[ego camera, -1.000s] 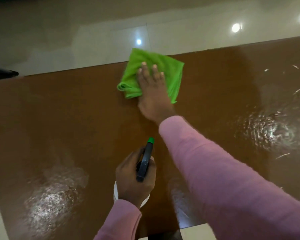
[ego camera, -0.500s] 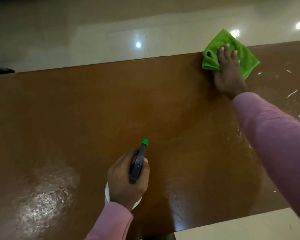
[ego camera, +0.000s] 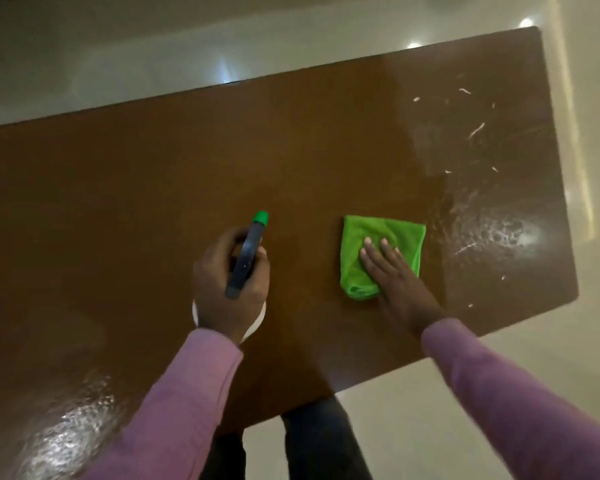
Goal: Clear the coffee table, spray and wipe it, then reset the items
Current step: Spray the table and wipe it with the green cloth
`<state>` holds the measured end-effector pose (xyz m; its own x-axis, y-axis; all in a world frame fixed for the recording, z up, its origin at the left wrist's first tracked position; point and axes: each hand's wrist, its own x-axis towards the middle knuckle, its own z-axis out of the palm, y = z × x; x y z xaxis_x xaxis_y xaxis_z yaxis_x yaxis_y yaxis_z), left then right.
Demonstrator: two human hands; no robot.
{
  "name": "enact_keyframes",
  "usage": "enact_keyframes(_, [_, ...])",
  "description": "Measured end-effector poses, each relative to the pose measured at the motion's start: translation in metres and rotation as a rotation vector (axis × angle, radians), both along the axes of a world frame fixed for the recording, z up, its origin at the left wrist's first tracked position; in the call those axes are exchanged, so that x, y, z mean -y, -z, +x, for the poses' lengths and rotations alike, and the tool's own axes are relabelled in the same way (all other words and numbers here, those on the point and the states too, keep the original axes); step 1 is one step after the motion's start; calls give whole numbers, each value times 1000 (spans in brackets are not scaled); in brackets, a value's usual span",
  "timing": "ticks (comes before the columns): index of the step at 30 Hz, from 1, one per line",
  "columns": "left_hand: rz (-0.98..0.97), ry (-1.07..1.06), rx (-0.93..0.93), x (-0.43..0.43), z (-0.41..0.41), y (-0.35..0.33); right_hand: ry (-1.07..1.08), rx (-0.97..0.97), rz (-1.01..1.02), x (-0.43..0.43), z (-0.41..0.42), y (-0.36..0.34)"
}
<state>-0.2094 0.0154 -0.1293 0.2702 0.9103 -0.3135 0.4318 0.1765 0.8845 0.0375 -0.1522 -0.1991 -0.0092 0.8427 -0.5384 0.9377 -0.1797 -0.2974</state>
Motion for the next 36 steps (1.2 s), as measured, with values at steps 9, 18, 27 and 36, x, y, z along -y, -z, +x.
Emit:
enact_keyframes(9, [108,-39,27,4,95,14,155,-74,11,3,0,8])
enact_keyframes(18, [238,-197,-80,15,107,18,118,102,160,-266,118,27])
enact_keyframes(27, [180,-233,-119,11,114,16,-81,27,86,23,75,13])
enact_keyframes(36, [205,-215,-143,10,115,15,-26,22,-84,156,34,3])
